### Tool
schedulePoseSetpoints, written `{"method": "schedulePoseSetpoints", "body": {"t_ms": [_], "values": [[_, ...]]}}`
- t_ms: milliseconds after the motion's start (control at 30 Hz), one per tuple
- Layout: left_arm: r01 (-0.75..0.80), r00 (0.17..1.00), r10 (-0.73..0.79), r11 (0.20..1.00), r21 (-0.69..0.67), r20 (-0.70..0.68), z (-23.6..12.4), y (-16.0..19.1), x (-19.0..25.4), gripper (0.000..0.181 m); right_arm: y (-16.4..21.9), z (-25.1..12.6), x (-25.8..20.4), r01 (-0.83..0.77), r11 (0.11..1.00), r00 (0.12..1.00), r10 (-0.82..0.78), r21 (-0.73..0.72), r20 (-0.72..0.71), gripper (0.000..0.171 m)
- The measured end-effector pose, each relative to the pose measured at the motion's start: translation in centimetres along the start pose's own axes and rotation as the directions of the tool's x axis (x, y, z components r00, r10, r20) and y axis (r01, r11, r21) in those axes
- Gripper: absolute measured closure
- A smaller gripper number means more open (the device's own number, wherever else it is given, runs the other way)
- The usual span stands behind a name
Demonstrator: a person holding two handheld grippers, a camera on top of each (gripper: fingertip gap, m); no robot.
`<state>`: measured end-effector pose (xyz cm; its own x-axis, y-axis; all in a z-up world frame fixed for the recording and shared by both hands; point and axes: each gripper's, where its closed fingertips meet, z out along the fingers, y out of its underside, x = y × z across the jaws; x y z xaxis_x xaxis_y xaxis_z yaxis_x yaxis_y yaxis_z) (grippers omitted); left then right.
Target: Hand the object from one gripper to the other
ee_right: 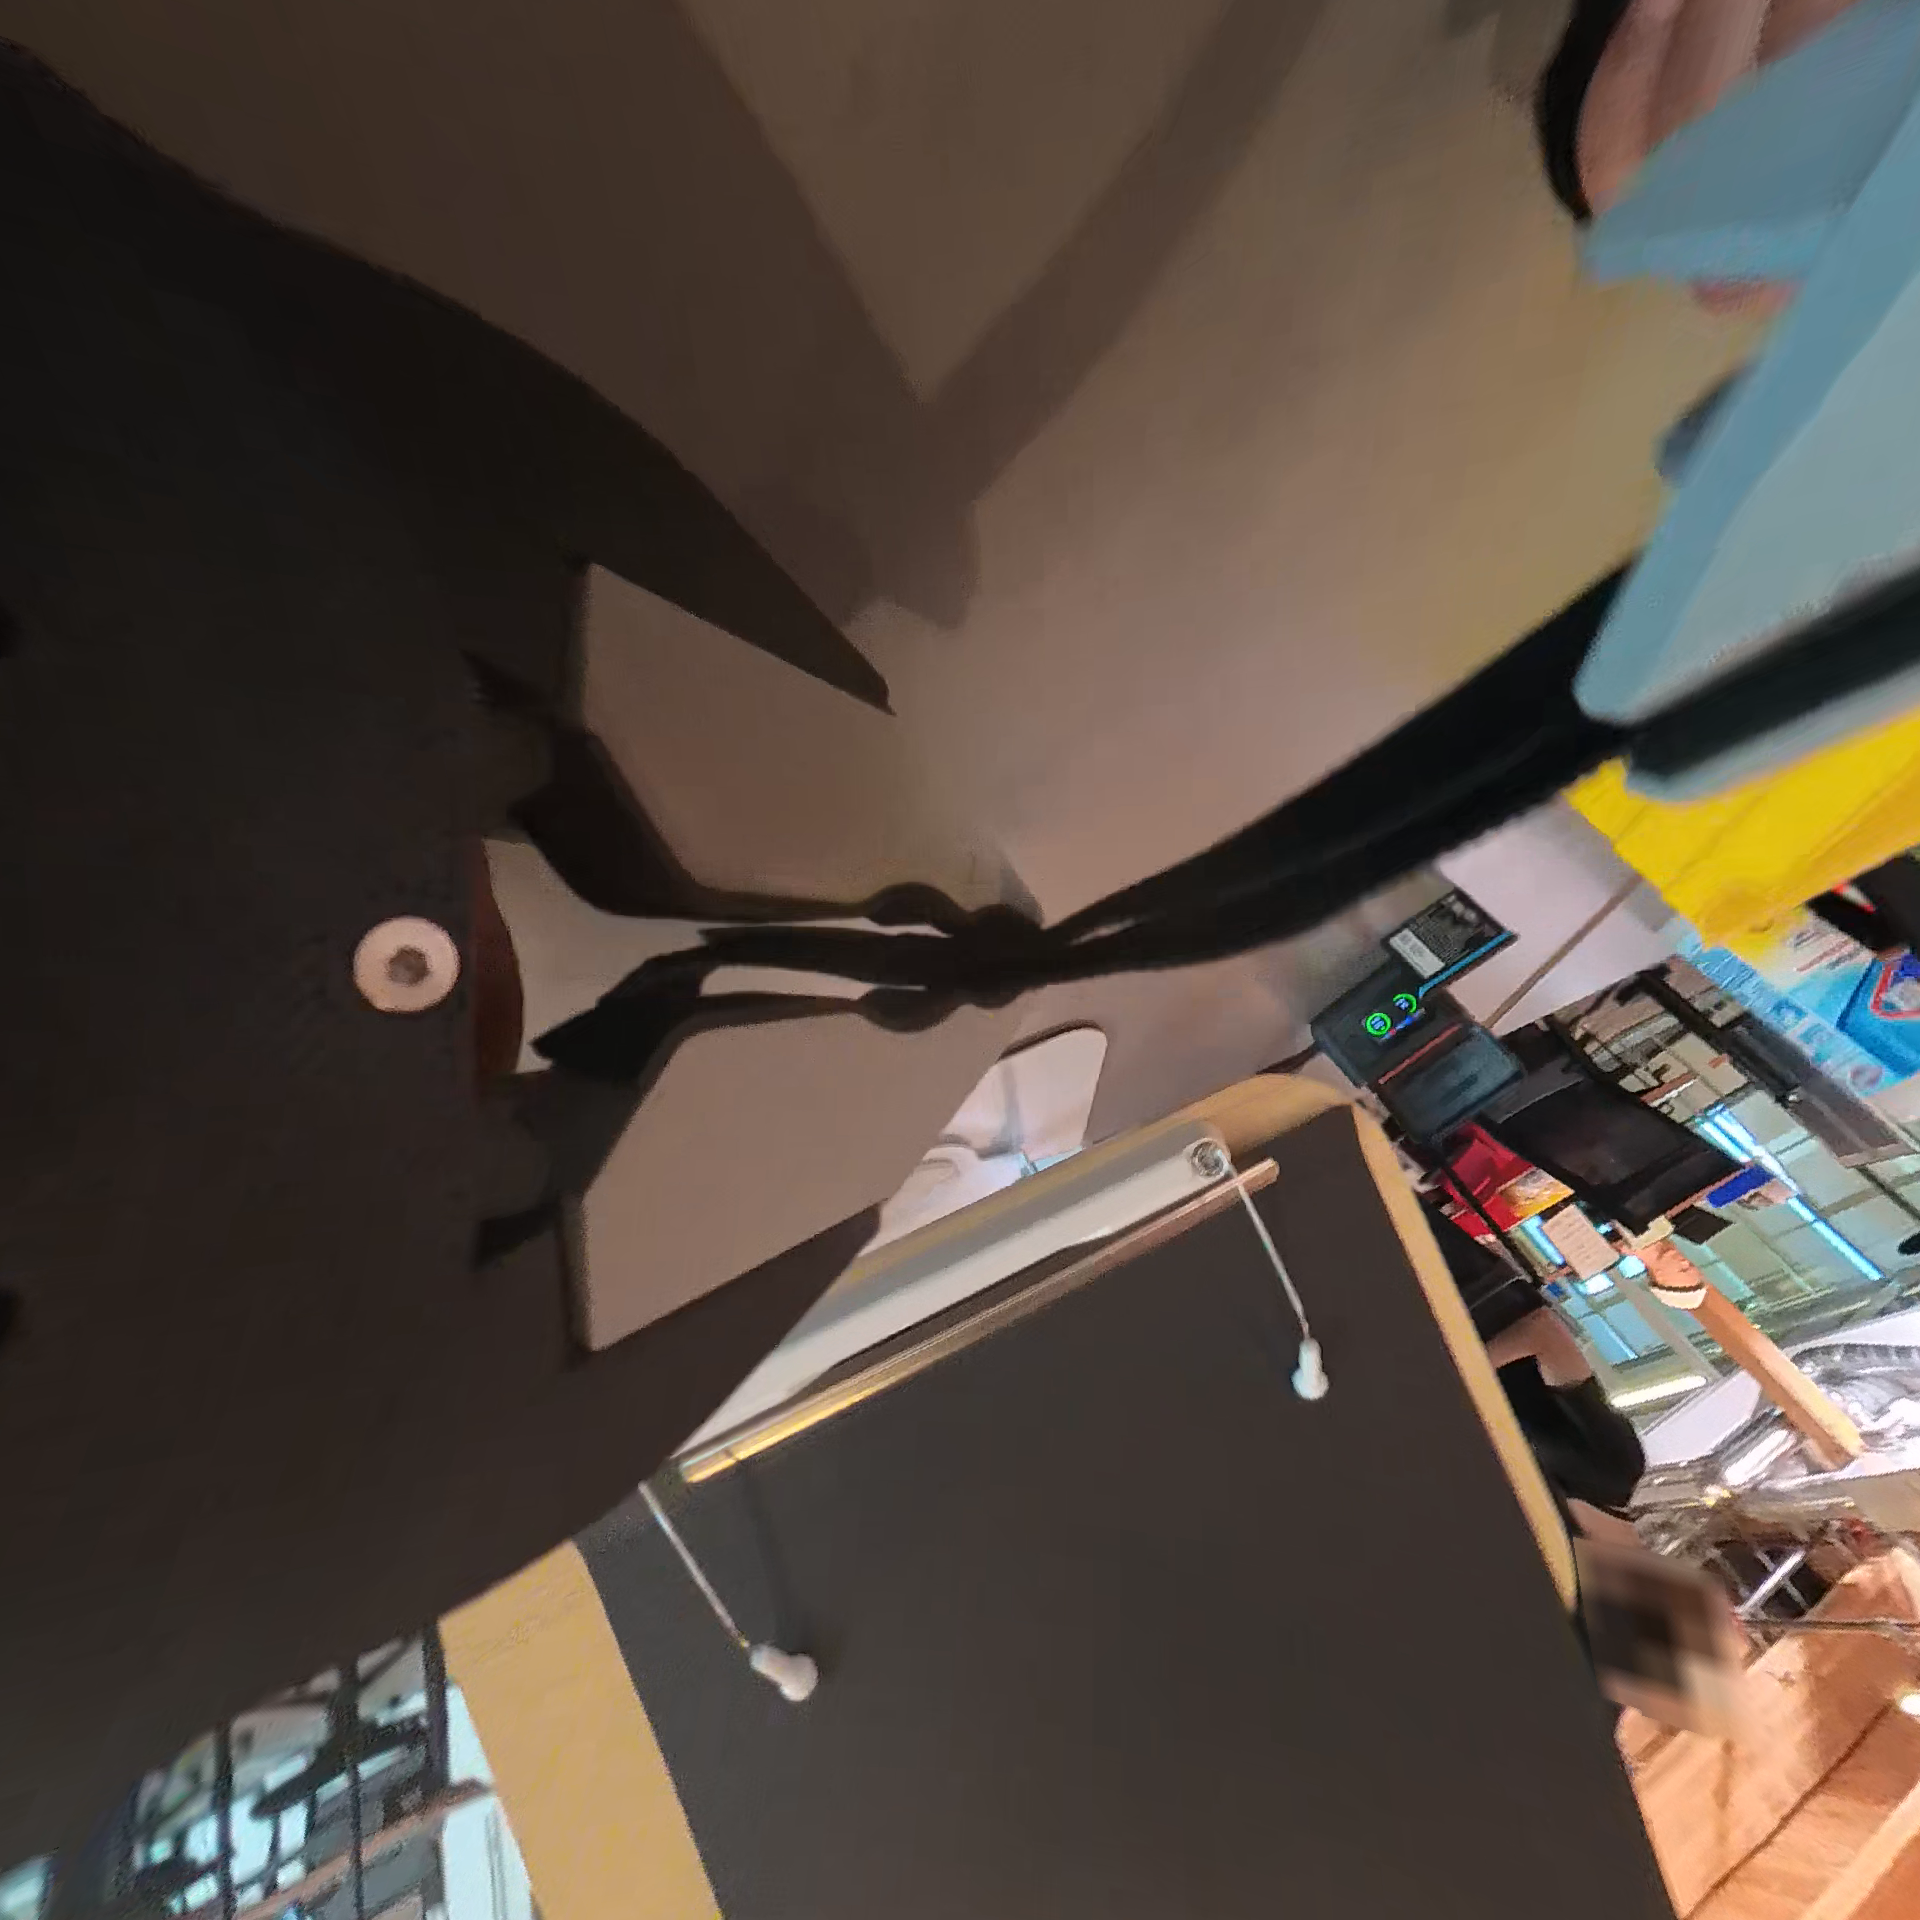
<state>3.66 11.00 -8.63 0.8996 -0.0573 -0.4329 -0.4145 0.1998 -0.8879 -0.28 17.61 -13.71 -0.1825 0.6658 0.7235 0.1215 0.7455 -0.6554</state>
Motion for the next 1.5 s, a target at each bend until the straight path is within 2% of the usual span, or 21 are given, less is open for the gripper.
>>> {"method": "schedulePoseSetpoints", "body": {"t_ms": [167, 267, 333, 433, 500, 600, 700, 833, 1167, 1367, 1500], "values": [[0.068, 0.997, -0.069, 0.996, -0.050, -0.028, 0.5, 1.1, 0.6, 0.154, -0.2, -0.8, 3.0, -0.206, 0.978, 0.976, 0.208, 0.046, -0.058, 0.170], [0.070, 0.997, -0.070, 0.997, -0.033, 0.011, 0.4, 0.9, -0.1, 0.151, 0.3, -1.3, 4.1, -0.344, 0.937, 0.936, 0.348, 0.067, -0.056, 0.171], [0.044, 0.998, -0.042, 0.998, -0.039, 0.057, 0.3, 1.1, -0.8, 0.151, 0.2, -1.7, 4.9, -0.468, 0.878, 0.881, 0.472, 0.099, -0.024, 0.171], [-0.022, 0.991, 0.034, 0.995, -0.093, 0.126, 0.4, 1.9, -1.6, 0.152, 0.1, -2.1, 5.3, -0.694, 0.710, 0.720, 0.688, 0.116, 0.095, 0.171], [-0.053, 0.989, 0.069, 0.991, -0.123, 0.128, 0.5, 2.4, -1.5, 0.153, 0.0, -2.3, 5.1, -0.840, 0.538, 0.541, 0.816, 0.073, 0.203, 0.171], [-0.111, 0.985, 0.128, 0.984, -0.141, 0.119, 0.6, 2.6, -1.0, 0.156, -0.2, -2.6, 5.1, -0.949, 0.314, 0.300, 0.895, 0.011, 0.330, 0.171], [-0.185, 0.976, 0.201, 0.969, -0.165, 0.087, 0.9, 3.0, -0.2, 0.157, -0.1, -2.5, 4.3, -0.972, 0.223, 0.177, 0.909, -0.080, 0.377, 0.171], [-0.270, 0.958, 0.282, 0.946, -0.181, 0.046, 1.2, 3.3, 1.0, 0.158, -0.4, -1.8, 2.3, -0.957, 0.236, 0.151, 0.902, -0.167, 0.404, 0.170], [-0.322, 0.940, 0.336, 0.930, -0.178, 0.053, 1.3, 3.3, 1.0, 0.160, -1.3, -0.8, -0.9, -0.895, 0.387, 0.268, 0.862, -0.219, 0.431, 0.170], [-0.344, 0.932, 0.358, 0.921, -0.183, 0.053, 1.4, 3.4, 1.1, 0.160, -1.1, -0.7, -0.7, -0.906, 0.368, 0.255, 0.870, -0.211, 0.422, 0.170], [-0.405, 0.903, 0.425, 0.893, -0.195, 0.070, 1.5, 3.4, 0.9, 0.158, -1.5, -0.8, -0.2, -0.932, 0.291, 0.177, 0.886, -0.218, 0.429, 0.170]]}}
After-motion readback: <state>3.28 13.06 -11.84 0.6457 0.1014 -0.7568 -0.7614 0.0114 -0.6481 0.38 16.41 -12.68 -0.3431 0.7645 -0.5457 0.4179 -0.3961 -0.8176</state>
